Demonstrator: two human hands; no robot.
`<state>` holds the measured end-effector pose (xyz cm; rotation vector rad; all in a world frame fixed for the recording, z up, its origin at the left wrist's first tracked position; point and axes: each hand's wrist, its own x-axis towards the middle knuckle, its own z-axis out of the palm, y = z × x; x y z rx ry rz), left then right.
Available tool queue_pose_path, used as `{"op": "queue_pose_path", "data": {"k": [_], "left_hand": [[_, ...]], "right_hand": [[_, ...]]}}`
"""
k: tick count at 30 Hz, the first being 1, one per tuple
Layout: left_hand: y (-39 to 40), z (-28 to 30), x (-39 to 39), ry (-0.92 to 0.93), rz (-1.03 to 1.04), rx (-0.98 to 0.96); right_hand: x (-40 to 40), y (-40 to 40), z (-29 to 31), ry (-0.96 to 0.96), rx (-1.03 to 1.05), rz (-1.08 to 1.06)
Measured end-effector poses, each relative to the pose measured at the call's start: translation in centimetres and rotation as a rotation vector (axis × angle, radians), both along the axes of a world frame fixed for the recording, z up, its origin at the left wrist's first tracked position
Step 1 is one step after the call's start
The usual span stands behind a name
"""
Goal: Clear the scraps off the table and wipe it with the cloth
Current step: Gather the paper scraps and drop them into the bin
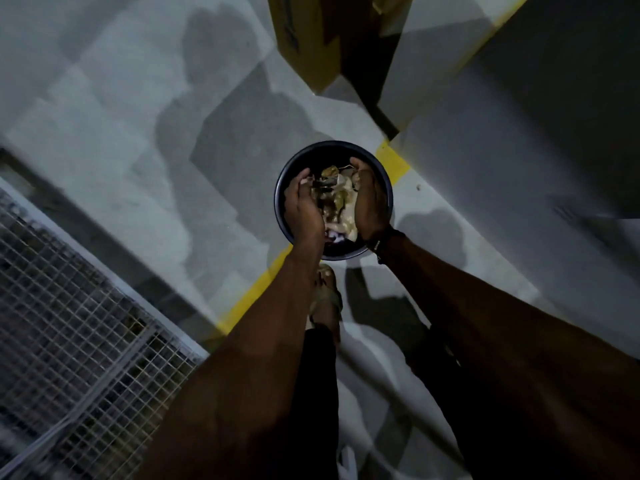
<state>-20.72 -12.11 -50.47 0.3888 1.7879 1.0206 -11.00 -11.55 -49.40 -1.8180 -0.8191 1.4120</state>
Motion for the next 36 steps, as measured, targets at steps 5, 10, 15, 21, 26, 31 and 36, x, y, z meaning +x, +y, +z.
{"op": "queue_pose_path", "data": {"k": [5,10,15,21,26,31,36], "left_hand": [[-0.5,2.2,-0.1,0.101,-0.118,-0.025],[-1.8,5.1,0.2,0.237,-0.226,0.010],[-4.1,11.3,1.3,0.229,-0.260,0.063],[-6.6,23.1,4.3,0.210,-0.220,0.154],[-7.8,33.8,9.2,0.228,-0.192,0.225],[-8.7,43.4,17.0,0.258,-0.279,0.355],[-8.9,47.9,26.1,0.201,-0.391,0.421]], "right_hand": [[0.5,0.7,2.1,0.044,-0.030,0.023],[1.8,-0.2,5.8,0.041,0.009,0.068],[3.3,-2.0,10.8,0.120,0.038,0.049],[6.7,-5.3,22.0,0.155,0.096,0.043],[12.2,-8.6,33.3,0.177,0.175,0.026],[20.5,-11.0,42.2,0.185,0.249,-0.074],[31.4,-14.2,48.0,0.075,0.359,-0.124]]}}
